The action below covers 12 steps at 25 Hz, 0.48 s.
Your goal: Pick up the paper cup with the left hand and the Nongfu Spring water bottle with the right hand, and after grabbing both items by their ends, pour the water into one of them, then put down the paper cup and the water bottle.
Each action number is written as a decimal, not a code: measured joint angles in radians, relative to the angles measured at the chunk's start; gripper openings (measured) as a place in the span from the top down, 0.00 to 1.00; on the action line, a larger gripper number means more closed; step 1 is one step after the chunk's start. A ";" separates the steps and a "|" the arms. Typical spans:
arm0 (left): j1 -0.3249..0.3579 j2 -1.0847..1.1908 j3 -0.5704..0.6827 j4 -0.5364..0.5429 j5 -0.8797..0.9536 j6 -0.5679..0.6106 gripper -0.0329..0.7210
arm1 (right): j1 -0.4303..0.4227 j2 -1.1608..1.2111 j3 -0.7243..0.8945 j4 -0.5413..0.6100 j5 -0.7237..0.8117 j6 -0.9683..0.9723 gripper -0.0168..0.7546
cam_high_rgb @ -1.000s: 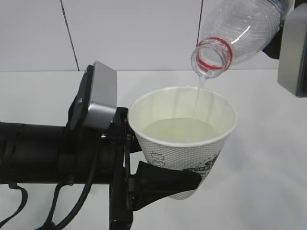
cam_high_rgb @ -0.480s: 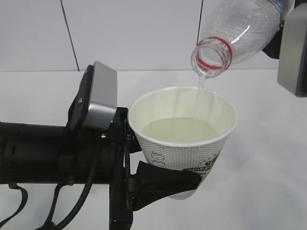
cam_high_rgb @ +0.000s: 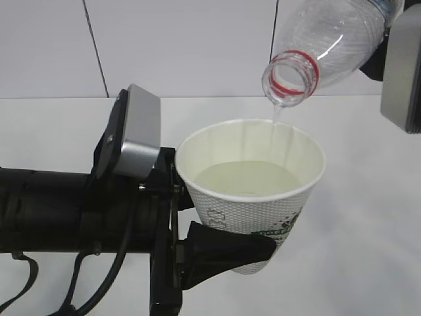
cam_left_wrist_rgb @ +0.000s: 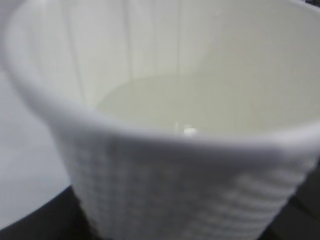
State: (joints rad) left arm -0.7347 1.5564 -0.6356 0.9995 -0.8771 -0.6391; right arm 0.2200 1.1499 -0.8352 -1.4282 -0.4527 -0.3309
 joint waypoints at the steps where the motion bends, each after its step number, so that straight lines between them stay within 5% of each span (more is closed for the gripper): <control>1: 0.000 0.000 0.000 0.000 0.000 0.000 0.34 | 0.000 0.000 0.000 0.000 0.000 0.000 0.41; 12: 0.000 0.000 0.000 0.000 0.000 0.000 0.34 | 0.000 0.000 0.000 0.000 0.000 -0.006 0.41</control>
State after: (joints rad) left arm -0.7347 1.5564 -0.6356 0.9995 -0.8771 -0.6391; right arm 0.2200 1.1499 -0.8352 -1.4282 -0.4527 -0.3372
